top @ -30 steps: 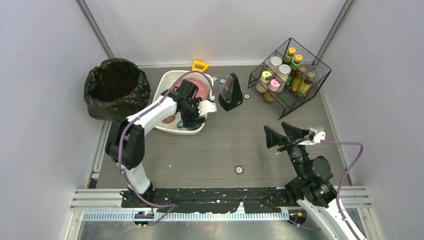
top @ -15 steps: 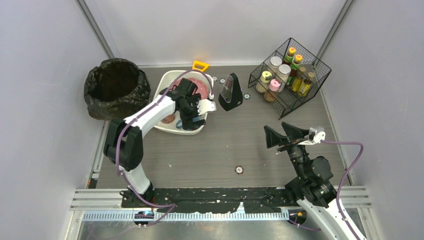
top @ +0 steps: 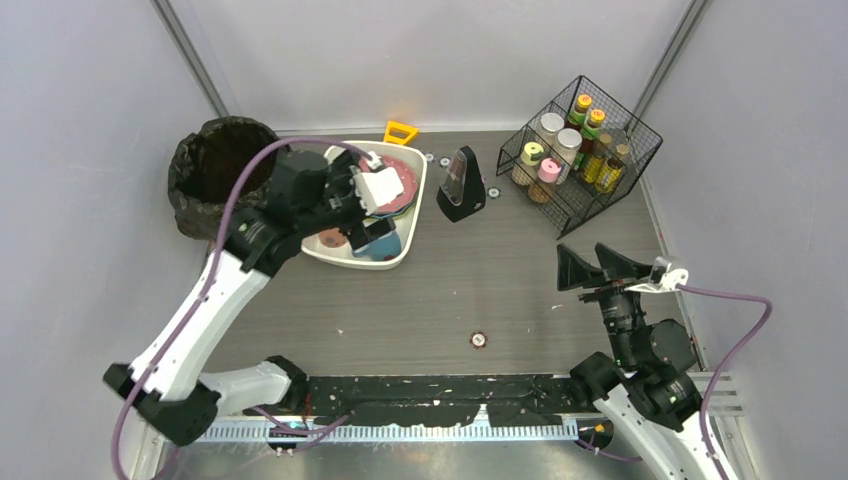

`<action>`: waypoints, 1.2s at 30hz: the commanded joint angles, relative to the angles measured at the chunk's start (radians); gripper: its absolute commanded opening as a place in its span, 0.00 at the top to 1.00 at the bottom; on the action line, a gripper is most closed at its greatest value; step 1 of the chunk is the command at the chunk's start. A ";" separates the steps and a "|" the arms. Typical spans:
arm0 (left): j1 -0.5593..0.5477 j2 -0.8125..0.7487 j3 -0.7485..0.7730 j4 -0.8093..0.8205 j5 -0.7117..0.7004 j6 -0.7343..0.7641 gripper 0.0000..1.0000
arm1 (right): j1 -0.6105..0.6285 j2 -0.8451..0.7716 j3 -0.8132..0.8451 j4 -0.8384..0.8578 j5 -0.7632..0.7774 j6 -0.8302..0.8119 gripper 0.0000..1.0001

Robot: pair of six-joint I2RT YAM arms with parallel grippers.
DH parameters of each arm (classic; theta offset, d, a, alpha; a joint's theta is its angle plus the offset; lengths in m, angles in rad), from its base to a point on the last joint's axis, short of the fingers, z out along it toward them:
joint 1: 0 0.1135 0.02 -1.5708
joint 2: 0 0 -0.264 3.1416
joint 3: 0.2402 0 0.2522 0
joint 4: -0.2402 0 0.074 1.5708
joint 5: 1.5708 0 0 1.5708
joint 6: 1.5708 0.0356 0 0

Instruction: Clear the kitchen counter

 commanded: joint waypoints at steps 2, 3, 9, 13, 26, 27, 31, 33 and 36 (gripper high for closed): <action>-0.020 -0.212 -0.086 0.129 -0.206 -0.355 0.00 | -0.004 0.010 0.111 -0.120 0.176 -0.030 0.05; -0.020 -0.253 -0.113 0.147 -0.269 -0.410 0.00 | -0.003 0.016 0.122 -0.145 0.187 -0.031 0.05; -0.020 -0.519 -0.299 0.189 -0.665 -0.636 0.00 | -0.003 0.043 0.172 -0.216 0.258 -0.034 0.05; -0.021 -0.715 -0.444 0.231 -0.833 -0.746 0.00 | -0.004 0.077 0.246 -0.302 0.349 -0.062 0.05; -0.021 -1.199 -0.833 0.484 -0.971 -0.714 0.00 | -0.003 0.022 0.212 -0.233 0.568 -0.293 0.05; -0.020 -1.228 -0.849 0.502 -0.968 -0.712 0.00 | -0.003 0.013 0.209 -0.232 0.588 -0.288 0.05; 0.005 -1.280 -0.891 0.547 -0.911 -0.699 0.01 | -0.003 -0.041 0.198 -0.238 0.682 -0.275 0.05; 0.027 -1.290 -0.906 0.569 -0.896 -0.692 0.00 | -0.003 -0.064 0.191 -0.241 0.695 -0.271 0.05; 0.043 -1.302 -0.904 0.560 -0.869 -0.703 0.00 | -0.007 -0.083 0.185 -0.235 0.700 -0.271 0.05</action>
